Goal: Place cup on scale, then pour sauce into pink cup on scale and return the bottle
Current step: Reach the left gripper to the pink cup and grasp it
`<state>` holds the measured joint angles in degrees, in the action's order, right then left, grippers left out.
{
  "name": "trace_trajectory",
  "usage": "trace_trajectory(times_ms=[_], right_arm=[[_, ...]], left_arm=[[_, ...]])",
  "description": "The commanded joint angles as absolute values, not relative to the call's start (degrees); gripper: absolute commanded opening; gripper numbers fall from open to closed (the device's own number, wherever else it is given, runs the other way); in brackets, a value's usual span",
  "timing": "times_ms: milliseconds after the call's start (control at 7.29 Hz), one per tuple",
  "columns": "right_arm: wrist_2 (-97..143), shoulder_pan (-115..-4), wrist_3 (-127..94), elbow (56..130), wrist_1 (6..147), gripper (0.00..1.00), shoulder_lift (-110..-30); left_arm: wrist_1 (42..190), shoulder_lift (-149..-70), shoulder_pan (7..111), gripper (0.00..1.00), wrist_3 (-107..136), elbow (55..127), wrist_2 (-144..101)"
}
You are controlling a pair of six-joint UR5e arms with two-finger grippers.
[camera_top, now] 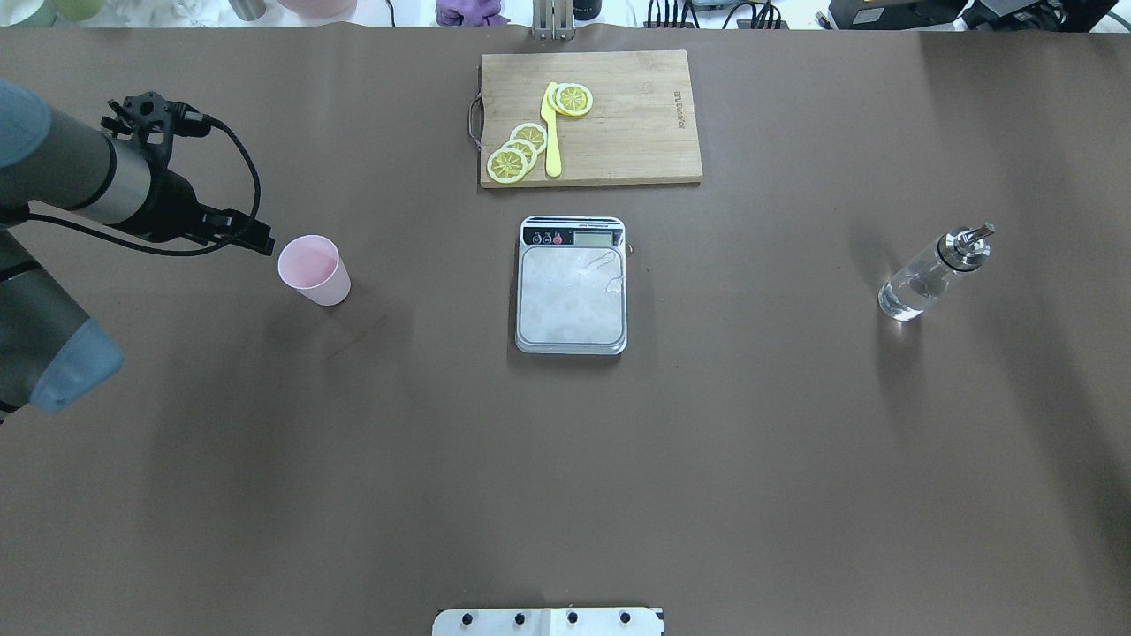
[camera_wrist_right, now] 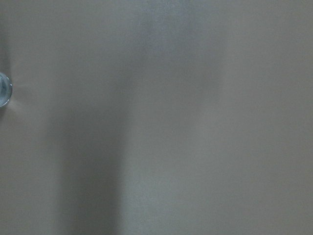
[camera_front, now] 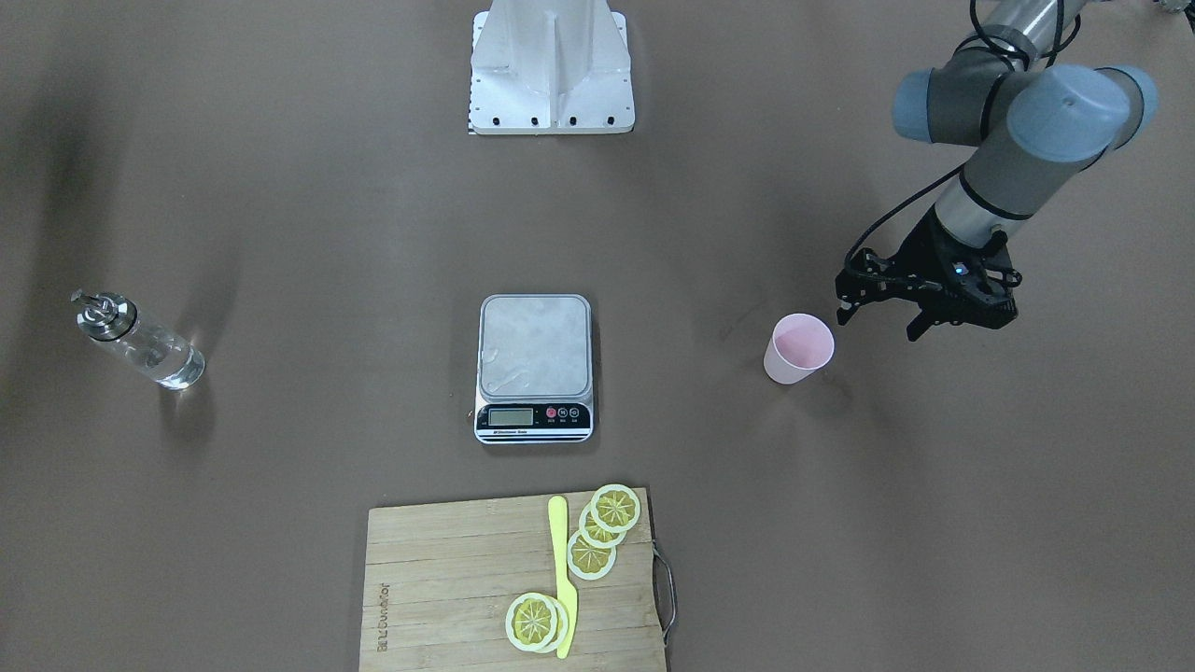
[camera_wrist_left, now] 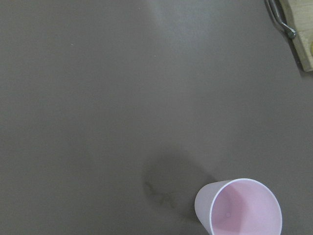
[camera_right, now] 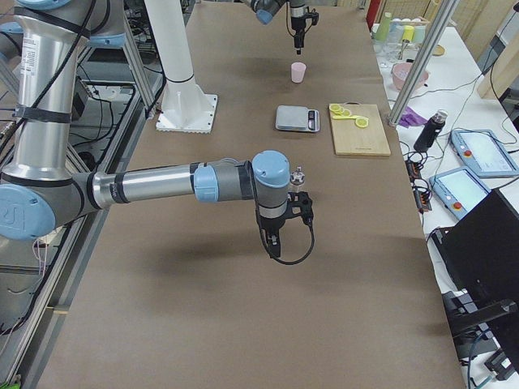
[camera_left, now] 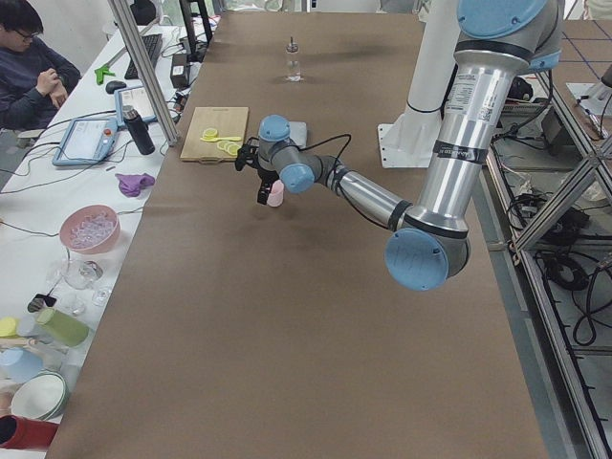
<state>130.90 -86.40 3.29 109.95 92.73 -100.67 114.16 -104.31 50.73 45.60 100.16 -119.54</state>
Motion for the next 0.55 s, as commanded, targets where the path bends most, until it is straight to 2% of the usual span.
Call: trace_trajectory(times_ms=[0,137,411], right_arm=[[130.96,-86.40,3.34,109.86,92.72,1.00,-100.72],[130.87,-86.40,3.34,109.86,92.72,1.00,-100.72],[130.87,-86.40,3.25,109.86,92.72,1.00,-100.72]], left_arm=[[114.26,-105.37,48.96,0.66,46.58,98.97,-118.04],[114.26,-106.51,48.17,0.51,46.58,97.83,-118.04],[114.52,-108.53,47.72,0.45,46.76,95.11,-118.12]])
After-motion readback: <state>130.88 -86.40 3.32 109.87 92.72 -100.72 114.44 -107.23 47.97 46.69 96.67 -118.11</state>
